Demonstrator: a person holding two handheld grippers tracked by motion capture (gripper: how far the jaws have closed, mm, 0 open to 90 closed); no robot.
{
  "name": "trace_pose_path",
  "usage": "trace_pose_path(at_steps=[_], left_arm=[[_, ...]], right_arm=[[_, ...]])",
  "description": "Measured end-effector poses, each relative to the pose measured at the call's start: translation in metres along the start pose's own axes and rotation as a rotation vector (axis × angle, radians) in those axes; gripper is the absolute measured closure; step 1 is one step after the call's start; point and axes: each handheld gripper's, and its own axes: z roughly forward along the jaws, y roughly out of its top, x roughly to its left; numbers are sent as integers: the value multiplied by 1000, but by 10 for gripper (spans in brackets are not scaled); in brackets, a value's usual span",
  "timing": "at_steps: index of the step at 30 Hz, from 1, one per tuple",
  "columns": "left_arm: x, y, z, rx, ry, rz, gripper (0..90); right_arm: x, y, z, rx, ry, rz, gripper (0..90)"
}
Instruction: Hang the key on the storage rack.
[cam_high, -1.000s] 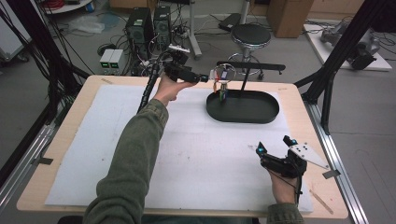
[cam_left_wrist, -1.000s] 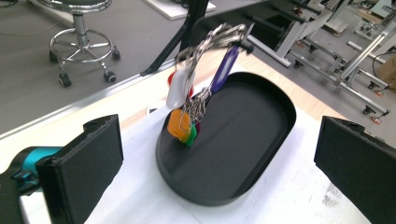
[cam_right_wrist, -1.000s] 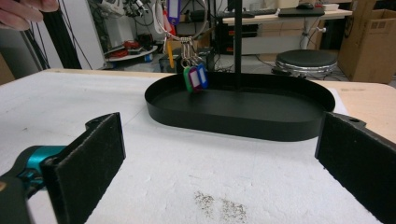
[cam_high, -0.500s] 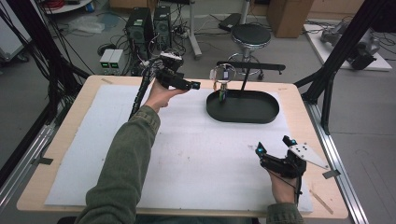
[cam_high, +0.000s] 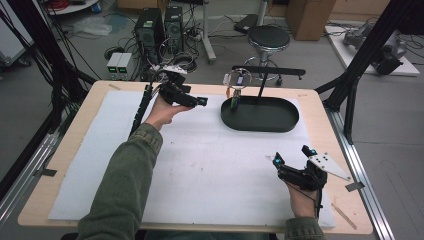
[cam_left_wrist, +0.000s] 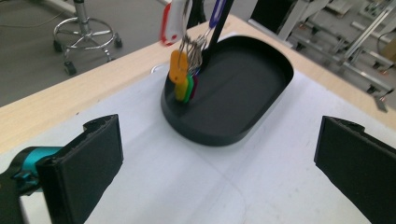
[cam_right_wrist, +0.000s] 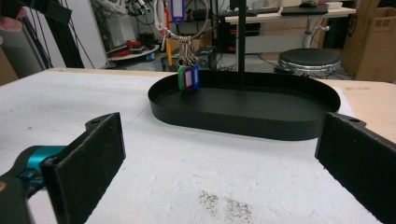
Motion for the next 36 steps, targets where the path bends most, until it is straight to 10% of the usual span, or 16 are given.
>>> trace_pose_path(at_steps=[36], left_arm=[[-13, -70, -65, -22, 64, 9, 17]], right_arm=[[1, -1, -1, 4, -4, -8, 5]])
